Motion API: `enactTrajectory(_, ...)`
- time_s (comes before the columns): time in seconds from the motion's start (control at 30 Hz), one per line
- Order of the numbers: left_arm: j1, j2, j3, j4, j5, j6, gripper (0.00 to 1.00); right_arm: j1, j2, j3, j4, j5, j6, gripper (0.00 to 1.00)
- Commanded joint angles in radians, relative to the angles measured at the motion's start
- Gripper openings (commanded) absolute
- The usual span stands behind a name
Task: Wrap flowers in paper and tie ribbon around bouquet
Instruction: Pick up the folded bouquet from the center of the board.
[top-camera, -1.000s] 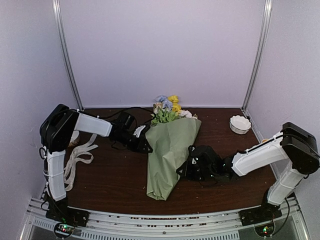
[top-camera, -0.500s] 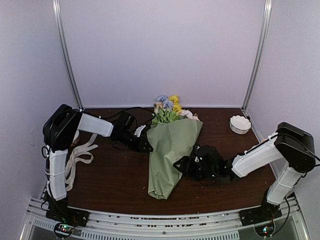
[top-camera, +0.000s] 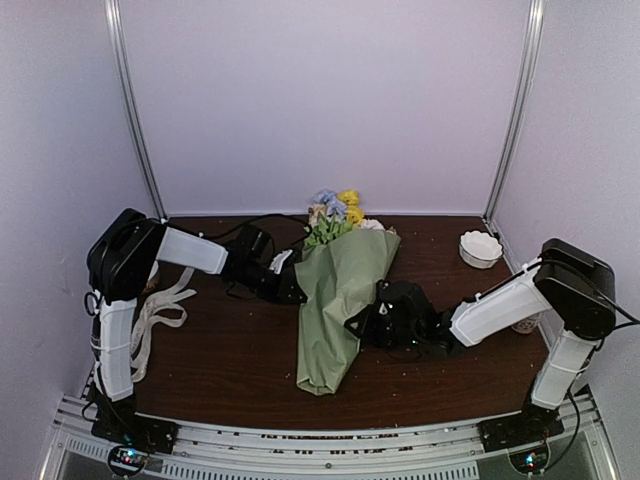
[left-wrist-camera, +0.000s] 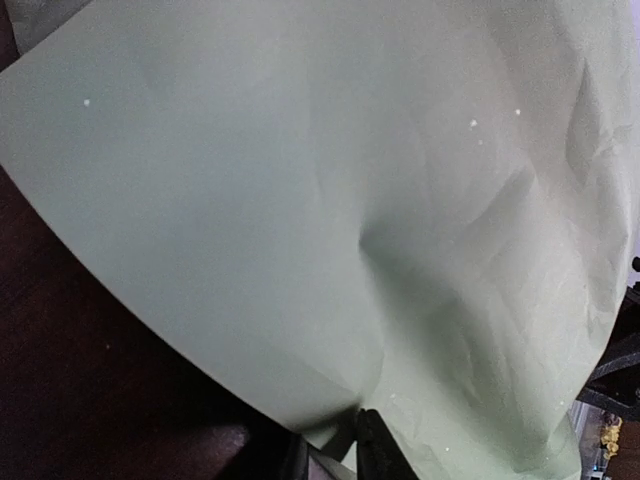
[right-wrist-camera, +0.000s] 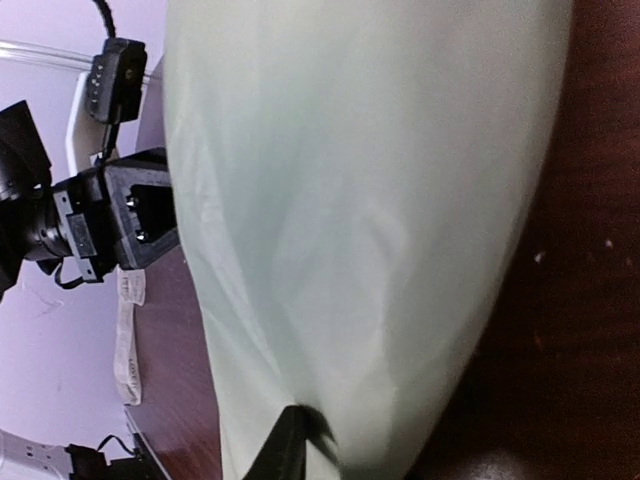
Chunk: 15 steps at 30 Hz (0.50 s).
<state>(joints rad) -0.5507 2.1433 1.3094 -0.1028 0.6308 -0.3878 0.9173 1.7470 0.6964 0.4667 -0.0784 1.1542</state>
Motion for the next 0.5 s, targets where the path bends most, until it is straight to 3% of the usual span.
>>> enactTrajectory(0.0, 0.002, 0.02, 0.022, -0.046, -0.076, 0.017, 0.22, -0.01, 0.002, -0.007, 0.036, -0.017, 0.008, 0.12)
enactTrajectory(0.07, 0.003, 0.003, 0.036, -0.064, -0.096, 0.033, 0.24, -0.013, 0.002, -0.018, 0.06, -0.021, 0.015, 0.0)
enactTrajectory(0.3, 0.006, -0.22, -0.025, -0.055, -0.27, 0.096, 0.46, -0.021, -0.019, -0.047, 0.084, -0.019, 0.014, 0.0)
enactTrajectory(0.47, 0.05, -0.333, -0.041, -0.223, -0.467, 0.135, 0.54, -0.021, -0.04, -0.026, 0.013, -0.012, -0.038, 0.0)
